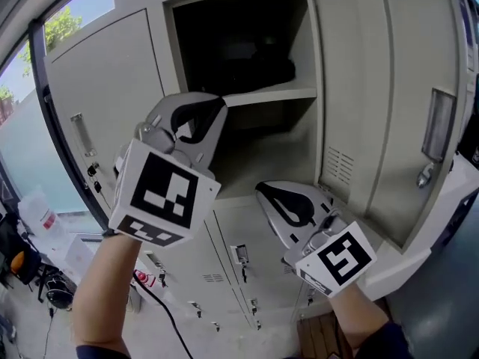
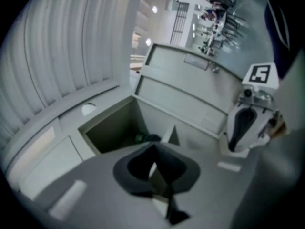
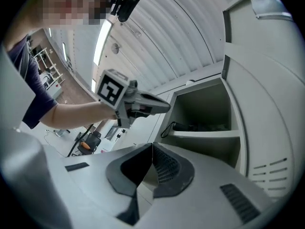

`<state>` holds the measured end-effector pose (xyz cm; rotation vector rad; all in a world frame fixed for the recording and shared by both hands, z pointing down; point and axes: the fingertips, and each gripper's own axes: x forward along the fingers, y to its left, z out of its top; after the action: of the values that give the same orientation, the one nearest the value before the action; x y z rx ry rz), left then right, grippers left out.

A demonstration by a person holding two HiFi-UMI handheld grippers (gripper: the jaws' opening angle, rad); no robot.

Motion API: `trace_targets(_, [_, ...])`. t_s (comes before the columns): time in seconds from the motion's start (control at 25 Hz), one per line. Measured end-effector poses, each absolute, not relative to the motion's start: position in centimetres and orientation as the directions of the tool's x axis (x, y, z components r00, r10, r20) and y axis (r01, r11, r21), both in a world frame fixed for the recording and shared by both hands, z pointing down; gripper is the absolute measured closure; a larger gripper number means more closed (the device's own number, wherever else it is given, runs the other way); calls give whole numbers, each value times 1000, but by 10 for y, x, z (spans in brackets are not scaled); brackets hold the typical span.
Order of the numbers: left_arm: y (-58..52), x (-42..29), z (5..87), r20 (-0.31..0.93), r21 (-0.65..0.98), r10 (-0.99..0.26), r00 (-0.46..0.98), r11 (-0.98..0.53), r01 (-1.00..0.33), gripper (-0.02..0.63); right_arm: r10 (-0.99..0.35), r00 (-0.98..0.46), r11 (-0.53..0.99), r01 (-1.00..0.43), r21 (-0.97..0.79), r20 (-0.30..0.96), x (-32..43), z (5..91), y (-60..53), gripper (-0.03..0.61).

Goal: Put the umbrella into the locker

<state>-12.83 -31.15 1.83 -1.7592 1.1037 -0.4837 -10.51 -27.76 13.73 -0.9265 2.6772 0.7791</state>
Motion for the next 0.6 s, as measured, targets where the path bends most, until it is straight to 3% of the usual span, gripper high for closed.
trace_targets(0.32, [-261,-155,100,-187,-820,-759,623,-229,-525,611,-579,-750,635,-661,399,-320,-108,159,-264,572])
trace_targets(0.6, [-228,-194,148,-257,-591,-729,634,-401,-700,611,-578,-745,636,-667,388,-333,-114,176,-247,572])
